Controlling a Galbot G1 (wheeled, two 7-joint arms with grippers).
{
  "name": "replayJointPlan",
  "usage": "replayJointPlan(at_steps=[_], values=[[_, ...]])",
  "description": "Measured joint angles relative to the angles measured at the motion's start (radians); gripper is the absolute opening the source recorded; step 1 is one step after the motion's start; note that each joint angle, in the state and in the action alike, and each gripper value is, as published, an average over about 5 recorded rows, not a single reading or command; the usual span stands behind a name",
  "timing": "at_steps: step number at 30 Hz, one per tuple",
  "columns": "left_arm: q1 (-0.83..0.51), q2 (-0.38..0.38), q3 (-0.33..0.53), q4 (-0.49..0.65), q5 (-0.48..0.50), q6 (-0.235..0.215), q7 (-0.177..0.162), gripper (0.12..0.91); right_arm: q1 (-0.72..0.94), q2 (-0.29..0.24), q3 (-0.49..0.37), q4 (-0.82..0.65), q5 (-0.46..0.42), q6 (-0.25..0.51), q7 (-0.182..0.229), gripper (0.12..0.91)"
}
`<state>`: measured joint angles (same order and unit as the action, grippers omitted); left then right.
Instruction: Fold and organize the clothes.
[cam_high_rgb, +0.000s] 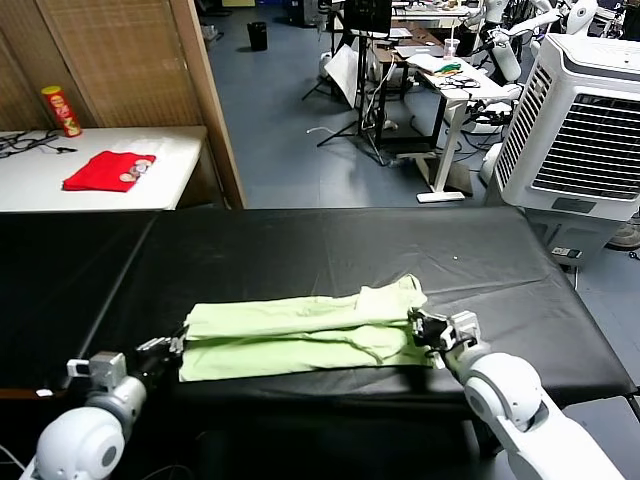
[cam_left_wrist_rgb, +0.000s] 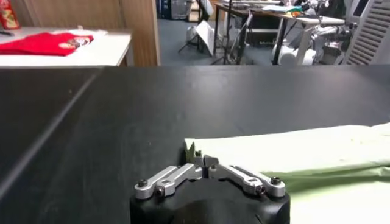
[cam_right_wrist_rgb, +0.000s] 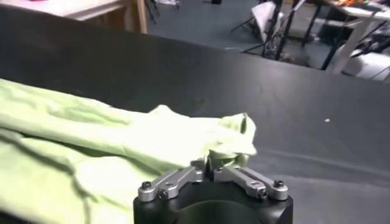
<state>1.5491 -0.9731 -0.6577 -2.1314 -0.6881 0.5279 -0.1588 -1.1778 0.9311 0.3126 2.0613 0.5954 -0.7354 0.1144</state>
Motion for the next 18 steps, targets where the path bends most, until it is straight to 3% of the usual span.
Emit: replayJointPlan(at_steps=[4,8,18], values=[[0.007,-0.008,-0.017,-0.013,-0.003,0.004,0.001,0.638,-0.006,0.002,0.03,0.012,-0.009,0.05,0.01,0.734],[-0.025,-0.025,-0.019,0.008,-0.014,-0.004,-0.002,0.78,0.026,0.032,0.031,-0.036,-0.08,0.15,0.023,0.794],[-0.205,-0.074,0.054,0.17,-0.045,-0.018,0.003,0.798,0.194,0.145,-0.03,-0.287,-0.13,0.182,0.012,0.798]])
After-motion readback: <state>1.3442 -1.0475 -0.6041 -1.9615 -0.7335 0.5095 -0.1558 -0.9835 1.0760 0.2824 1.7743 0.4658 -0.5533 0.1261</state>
